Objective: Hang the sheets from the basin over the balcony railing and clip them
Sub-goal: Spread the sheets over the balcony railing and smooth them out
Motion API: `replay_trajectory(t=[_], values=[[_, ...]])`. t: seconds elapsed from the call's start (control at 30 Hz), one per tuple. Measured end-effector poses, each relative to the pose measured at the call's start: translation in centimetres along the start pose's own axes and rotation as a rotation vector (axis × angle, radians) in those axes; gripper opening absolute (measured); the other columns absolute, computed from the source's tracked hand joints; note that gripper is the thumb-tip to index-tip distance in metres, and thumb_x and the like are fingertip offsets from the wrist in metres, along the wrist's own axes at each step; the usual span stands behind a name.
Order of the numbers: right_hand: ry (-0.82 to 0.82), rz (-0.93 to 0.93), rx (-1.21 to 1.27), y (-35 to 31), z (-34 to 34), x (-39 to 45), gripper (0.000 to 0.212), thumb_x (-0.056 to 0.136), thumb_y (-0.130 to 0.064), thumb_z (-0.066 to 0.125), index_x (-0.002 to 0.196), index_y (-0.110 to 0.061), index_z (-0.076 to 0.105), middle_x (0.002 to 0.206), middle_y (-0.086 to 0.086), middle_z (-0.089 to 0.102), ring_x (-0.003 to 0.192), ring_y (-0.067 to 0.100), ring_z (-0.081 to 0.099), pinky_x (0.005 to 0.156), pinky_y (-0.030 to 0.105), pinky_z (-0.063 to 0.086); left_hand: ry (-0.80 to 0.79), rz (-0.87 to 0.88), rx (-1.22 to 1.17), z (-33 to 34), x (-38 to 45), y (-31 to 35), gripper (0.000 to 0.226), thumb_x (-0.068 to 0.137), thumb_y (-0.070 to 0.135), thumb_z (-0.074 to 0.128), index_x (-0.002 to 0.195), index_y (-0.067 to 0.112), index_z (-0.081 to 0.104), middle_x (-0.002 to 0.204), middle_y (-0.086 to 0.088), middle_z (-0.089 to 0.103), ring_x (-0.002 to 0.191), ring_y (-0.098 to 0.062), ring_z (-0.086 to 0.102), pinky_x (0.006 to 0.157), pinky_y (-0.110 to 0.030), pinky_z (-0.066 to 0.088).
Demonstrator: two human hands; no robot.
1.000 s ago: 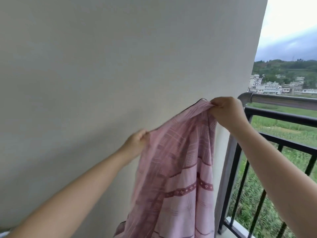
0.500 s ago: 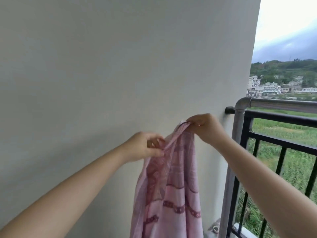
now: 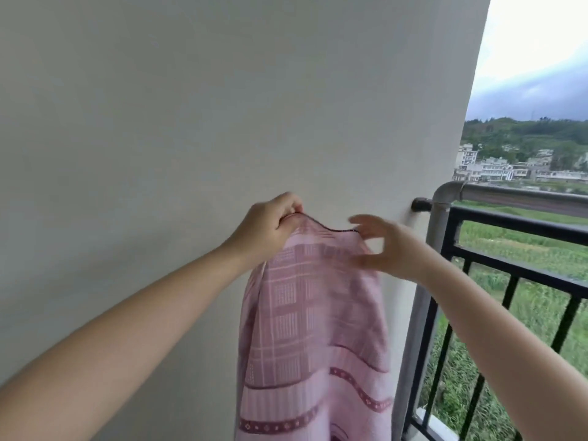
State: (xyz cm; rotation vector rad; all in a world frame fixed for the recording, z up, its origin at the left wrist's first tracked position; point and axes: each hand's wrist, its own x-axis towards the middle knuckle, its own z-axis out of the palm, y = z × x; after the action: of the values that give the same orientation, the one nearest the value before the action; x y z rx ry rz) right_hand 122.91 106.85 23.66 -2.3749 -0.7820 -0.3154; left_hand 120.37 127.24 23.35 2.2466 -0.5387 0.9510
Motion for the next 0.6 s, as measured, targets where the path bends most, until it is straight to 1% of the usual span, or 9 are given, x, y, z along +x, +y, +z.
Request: replay_trajectory(t=[0.03,0.1,0.13,0.23,0.3,0.37,0.43,0.5,0.6], values=[[-0.007,-0.023,0.074,-0.7,0.8,0.1,0.045,0.072,-0.006,0.071,0.115,-0.004,0.056,0.104,0.009,0.062,0.09,0.013,0.057,0.073,0.006,0.043,-0.002,0.033,0.044,-0.1,0.5,1.1,0.004,0.085,0.01,0.055,0.083,0.008,0.058,0.055,0.007,0.047,0.048,0.007,0.046,0.052,-0.006,0.033],[0.053,-0.038,0.14,-1.8,2.3,0.4,0.013,0.076,-0.005,0.066,0.083,0.006,0.064,0.075,0.021,0.062,0.061,0.013,0.054,0.056,0.021,0.04,0.005,0.05,0.067,-0.4,0.9,2.5,0.006,0.083,0.01,0.059,0.084,0.005,0.062,0.054,0.006,0.049,0.046,0.008,0.046,0.05,-0.004,0.032],[0.103,-0.05,0.14,-1.6,2.7,0.6,0.018,0.078,-0.005,0.063,0.071,0.01,0.06,0.063,0.023,0.055,0.051,0.011,0.045,0.053,0.025,0.033,-0.009,0.025,0.044,-0.6,0.8,2.7,0.008,0.082,0.012,0.061,0.084,0.004,0.062,0.054,0.004,0.051,0.045,0.006,0.045,0.049,-0.005,0.032],[0.245,-0.076,0.102,-1.1,2.3,0.6,0.014,0.08,-0.004,0.06,0.078,0.008,0.067,0.073,0.027,0.065,0.061,0.022,0.052,0.054,0.029,0.037,-0.257,-0.155,-0.147,-0.6,-0.9,0.8,0.021,0.067,0.022,0.073,0.081,0.012,0.064,0.066,-0.005,0.063,0.057,-0.003,0.048,0.058,-0.018,0.038],[0.349,-0.087,0.116,-0.8,1.0,0.3,0.013,0.079,-0.003,0.061,0.085,0.004,0.07,0.083,0.025,0.069,0.076,0.032,0.063,0.068,0.033,0.046,-0.463,-0.268,-0.156,0.7,-3.3,-1.1,0.021,0.062,0.019,0.076,0.08,0.016,0.065,0.061,0.009,0.06,0.051,0.007,0.047,0.055,-0.012,0.037],[0.395,-0.069,0.16,-0.9,-0.2,0.0,0.014,0.078,-0.001,0.061,0.088,0.005,0.069,0.086,0.026,0.069,0.078,0.032,0.065,0.076,0.039,0.051,-0.545,-0.347,-0.05,2.9,-5.5,-2.7,0.031,0.072,0.012,0.074,0.101,0.005,0.065,0.071,0.011,0.058,0.052,0.012,0.05,0.053,-0.002,0.036],[0.396,-0.059,0.212,-0.8,-1.0,-0.3,0.013,0.079,0.0,0.06,0.087,0.004,0.069,0.084,0.022,0.07,0.059,0.009,0.06,0.065,0.022,0.05,-0.579,-0.367,-0.055,4.8,-7.2,-3.3,0.048,0.077,0.014,0.069,0.122,0.008,0.052,0.099,0.008,0.054,0.081,0.008,0.053,0.061,0.003,0.037],[0.386,-0.05,0.243,-0.4,-1.4,-0.7,0.013,0.079,0.0,0.059,0.086,0.0,0.07,0.076,0.013,0.066,0.046,-0.005,0.051,0.051,0.006,0.04,-0.613,-0.375,-0.196,6.4,-8.1,-3.3,0.055,0.079,0.014,0.067,0.128,0.021,0.044,0.113,0.011,0.05,0.103,-0.004,0.049,0.075,-0.004,0.039],[0.386,-0.054,0.21,0.1,-2.0,-1.5,0.013,0.08,-0.002,0.059,0.086,-0.004,0.07,0.07,0.005,0.062,0.041,-0.008,0.049,0.045,0.003,0.035,-0.545,-0.393,-0.368,8.6,-8.3,-3.2,0.03,0.081,0.008,0.063,0.108,0.019,0.059,0.099,0.007,0.061,0.087,0.005,0.056,0.081,-0.021,0.044]])
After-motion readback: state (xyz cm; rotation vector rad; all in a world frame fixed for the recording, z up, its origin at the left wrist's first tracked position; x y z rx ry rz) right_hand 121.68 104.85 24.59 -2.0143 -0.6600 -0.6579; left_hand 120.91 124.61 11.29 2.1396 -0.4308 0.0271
